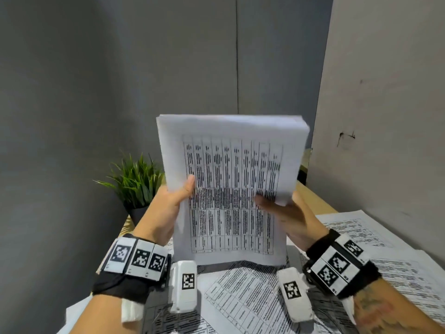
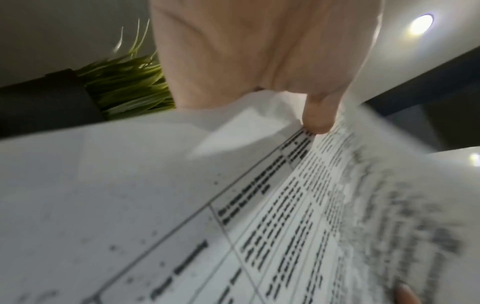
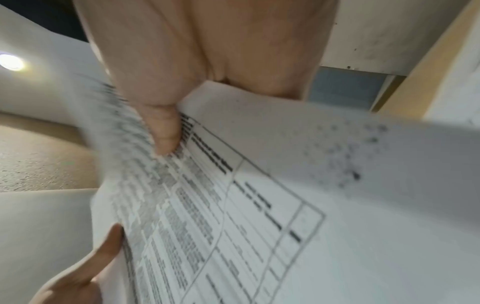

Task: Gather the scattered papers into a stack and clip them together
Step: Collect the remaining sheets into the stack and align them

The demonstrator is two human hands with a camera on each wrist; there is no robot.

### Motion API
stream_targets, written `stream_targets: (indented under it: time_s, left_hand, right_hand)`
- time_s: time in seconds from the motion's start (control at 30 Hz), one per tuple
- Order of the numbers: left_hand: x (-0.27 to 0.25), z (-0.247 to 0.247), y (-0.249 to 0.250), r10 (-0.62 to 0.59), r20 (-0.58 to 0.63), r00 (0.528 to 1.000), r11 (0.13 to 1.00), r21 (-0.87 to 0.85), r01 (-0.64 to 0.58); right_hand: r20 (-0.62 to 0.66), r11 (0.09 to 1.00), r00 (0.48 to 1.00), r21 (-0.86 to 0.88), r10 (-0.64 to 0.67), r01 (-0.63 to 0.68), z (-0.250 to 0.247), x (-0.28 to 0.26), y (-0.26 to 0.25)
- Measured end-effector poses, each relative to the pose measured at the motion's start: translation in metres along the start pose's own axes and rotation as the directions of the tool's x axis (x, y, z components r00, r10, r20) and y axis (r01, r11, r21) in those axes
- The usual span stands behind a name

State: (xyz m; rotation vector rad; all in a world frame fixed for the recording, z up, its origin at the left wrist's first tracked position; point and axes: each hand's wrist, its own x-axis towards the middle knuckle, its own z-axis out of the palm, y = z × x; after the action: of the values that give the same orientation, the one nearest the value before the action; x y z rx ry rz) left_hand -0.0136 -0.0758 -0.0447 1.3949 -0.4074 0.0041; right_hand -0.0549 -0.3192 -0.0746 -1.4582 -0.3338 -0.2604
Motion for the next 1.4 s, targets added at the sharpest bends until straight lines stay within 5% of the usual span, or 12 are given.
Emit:
stream_targets:
  time_s: [0.2, 0.37, 0.47, 0.57, 0.63, 0.8, 0.93, 1.17, 1.23, 1.4]
  left_hand:
    - [0.002, 0.015, 0.0, 0.051, -0.011, 0.999, 0.997, 0.065, -0.05]
    - [-0.003, 0.013, -0.011, 0.059, 0.059, 0.996, 0.969, 0.235, -0.072]
    - [-0.001, 0.01, -0.011, 0.132, 0.007, 0.991, 0.95, 0.285, -0.129]
    - [0.002, 0.004, -0.002, 0.18, -0.077, 0.981, 0.951, 0.268, -0.153]
    - [0.003, -0.003, 0.004, 0.234, -0.13, 0.964, 0.946, 0.259, -0.195]
    - [0.006, -0.025, 0.015, 0.235, -0.358, 0.904, 0.97, 0.141, -0.196]
    - [0.006, -0.04, 0.02, 0.132, -0.466, 0.875, 0.989, 0.006, -0.146]
    - [-0.003, -0.041, 0.025, 0.115, -0.486, 0.866, 0.99, -0.017, -0.142]
    - [-0.004, -0.044, 0.027, 0.105, -0.477, 0.873, 0.991, -0.027, -0.134]
    - [-0.004, -0.049, 0.025, 0.094, -0.479, 0.873, 0.991, -0.039, -0.128]
  right_hand:
    - [-0.136, 0.987, 0.991, -0.159, 0.007, -0.029, -0.009, 0.008, 0.013]
    - [-0.099, 0.953, 0.988, -0.268, 0.117, -0.14, -0.015, 0.008, 0.017]
    - [-0.012, 0.953, 0.996, -0.293, 0.084, -0.084, -0.016, 0.013, 0.008]
    - [0.101, 0.913, 0.969, -0.371, 0.224, -0.172, -0.032, 0.016, -0.005]
    - [0.153, 0.804, 0.934, -0.565, 0.324, -0.186, -0.056, 0.016, -0.015]
    - [-0.01, 0.187, 0.751, -0.966, 0.66, -0.177, -0.126, 0.008, -0.016]
    - [-0.104, -0.014, 0.659, -0.99, 0.745, -0.141, -0.143, -0.001, -0.011]
    - [-0.092, -0.063, 0.639, -0.996, 0.764, -0.068, -0.125, -0.002, -0.01]
    - [-0.103, -0.062, 0.674, -0.994, 0.731, -0.085, -0.129, -0.001, -0.012]
    - [-0.102, 0.08, 0.698, -0.971, 0.709, -0.223, -0.148, -0.008, -0.025]
